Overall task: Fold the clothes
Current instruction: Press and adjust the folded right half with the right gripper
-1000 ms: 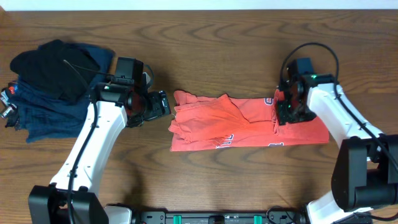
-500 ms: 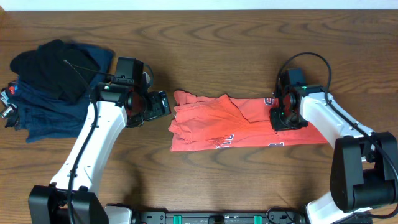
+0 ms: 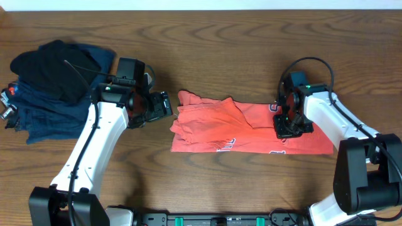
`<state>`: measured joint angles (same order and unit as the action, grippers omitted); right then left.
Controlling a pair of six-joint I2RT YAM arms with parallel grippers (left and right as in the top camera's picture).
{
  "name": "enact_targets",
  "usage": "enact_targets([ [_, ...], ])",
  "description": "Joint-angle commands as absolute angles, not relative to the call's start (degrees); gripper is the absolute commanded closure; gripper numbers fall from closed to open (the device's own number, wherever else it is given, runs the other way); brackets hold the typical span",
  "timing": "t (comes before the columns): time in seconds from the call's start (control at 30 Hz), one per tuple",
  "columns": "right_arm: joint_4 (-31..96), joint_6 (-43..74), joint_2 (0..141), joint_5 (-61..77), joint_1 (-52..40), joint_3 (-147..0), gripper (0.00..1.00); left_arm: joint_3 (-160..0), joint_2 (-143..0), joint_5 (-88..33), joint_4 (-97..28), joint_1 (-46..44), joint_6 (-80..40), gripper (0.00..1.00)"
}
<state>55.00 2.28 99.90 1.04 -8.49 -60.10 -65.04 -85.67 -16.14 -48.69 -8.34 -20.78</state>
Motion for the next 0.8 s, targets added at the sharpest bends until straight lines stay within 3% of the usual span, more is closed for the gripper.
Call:
enact_targets([
  [0.0, 55.75, -0.49, 98.54, 3.31, -9.50, -61.19, 0.99, -64.18, -86.00, -15.81, -48.64, -8.05, -20.03, 0.15],
  [0.17, 56.64, -2.17, 98.35, 7.09, -9.50, -61.19, 0.99, -64.18, -86.00, -15.81, -48.60, -8.05, -20.03, 0.15],
  [0.33, 58.85, -11.99, 98.35, 19.64, -9.50, -61.12, 0.99, -64.18, -86.00, -15.81, -48.60, -8.05, -20.03, 0.15],
  [0.47, 57.23, -12.34, 98.54, 13.82, -9.50, -59.83, 0.98, -64.18, -86.00, -15.81, -48.53, -8.05, -20.03, 0.15],
  [0.77, 56.14, -16.56, 98.59, 20.10, -11.35, -56.01, 0.94, -64.18, -86.00, -15.81, -48.77, -8.05, -20.03, 0.15],
])
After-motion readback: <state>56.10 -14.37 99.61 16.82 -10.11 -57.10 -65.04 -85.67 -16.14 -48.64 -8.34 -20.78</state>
